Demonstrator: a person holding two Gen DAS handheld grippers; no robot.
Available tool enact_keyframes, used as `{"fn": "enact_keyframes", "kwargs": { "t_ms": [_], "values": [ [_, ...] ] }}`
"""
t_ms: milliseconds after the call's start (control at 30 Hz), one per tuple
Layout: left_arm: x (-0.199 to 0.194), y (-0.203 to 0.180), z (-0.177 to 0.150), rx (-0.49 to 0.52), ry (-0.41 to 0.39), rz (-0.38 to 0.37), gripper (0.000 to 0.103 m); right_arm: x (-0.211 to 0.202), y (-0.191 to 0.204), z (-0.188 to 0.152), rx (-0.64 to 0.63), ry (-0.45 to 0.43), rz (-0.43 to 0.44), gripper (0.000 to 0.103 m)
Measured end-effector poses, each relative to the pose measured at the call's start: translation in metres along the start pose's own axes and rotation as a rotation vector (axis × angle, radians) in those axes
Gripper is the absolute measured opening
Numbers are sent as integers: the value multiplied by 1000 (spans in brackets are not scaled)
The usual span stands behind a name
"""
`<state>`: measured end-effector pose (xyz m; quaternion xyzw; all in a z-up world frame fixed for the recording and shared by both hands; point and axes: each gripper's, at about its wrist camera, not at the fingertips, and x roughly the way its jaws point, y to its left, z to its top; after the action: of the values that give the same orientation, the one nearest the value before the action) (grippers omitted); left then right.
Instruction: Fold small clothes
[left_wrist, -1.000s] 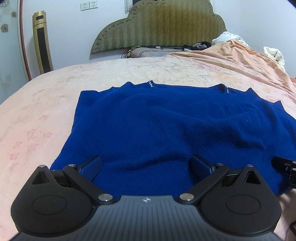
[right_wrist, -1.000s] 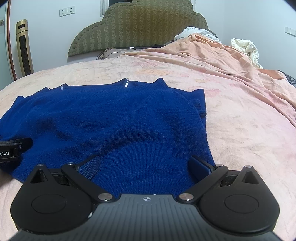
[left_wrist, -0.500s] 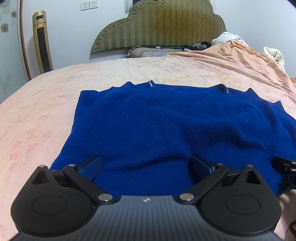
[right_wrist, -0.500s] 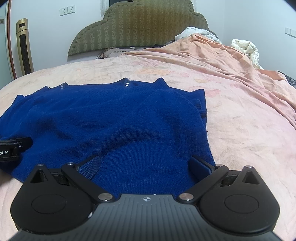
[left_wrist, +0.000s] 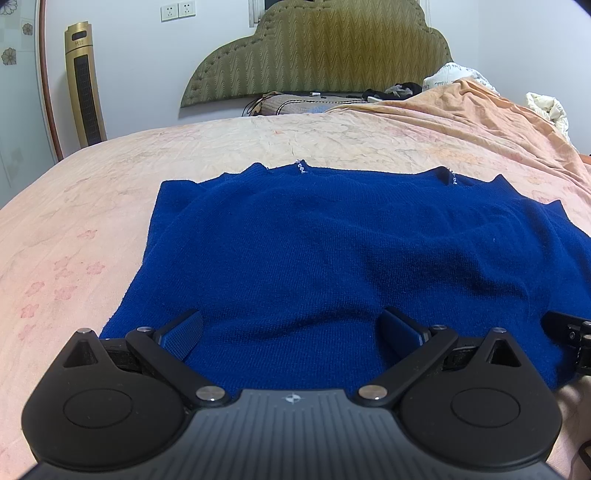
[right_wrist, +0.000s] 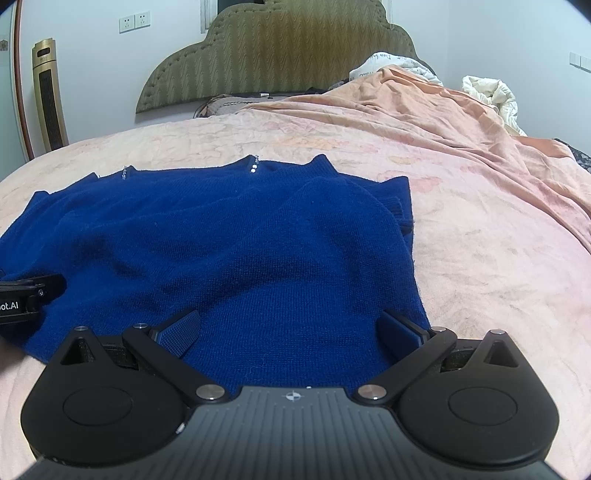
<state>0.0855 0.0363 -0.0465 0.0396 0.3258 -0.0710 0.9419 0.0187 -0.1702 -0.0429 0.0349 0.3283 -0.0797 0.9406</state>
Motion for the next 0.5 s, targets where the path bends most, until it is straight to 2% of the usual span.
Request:
{"fn": "enact_keyframes", "kwargs": {
  "t_ms": [367,500],
  "values": [
    [-1,-3,0,25,-9,21,103,0,0,0,0,1,1,103],
    [-7,-6,9,55,43,30,103,0,-1,0,2,1,2,103]
  ]
}}
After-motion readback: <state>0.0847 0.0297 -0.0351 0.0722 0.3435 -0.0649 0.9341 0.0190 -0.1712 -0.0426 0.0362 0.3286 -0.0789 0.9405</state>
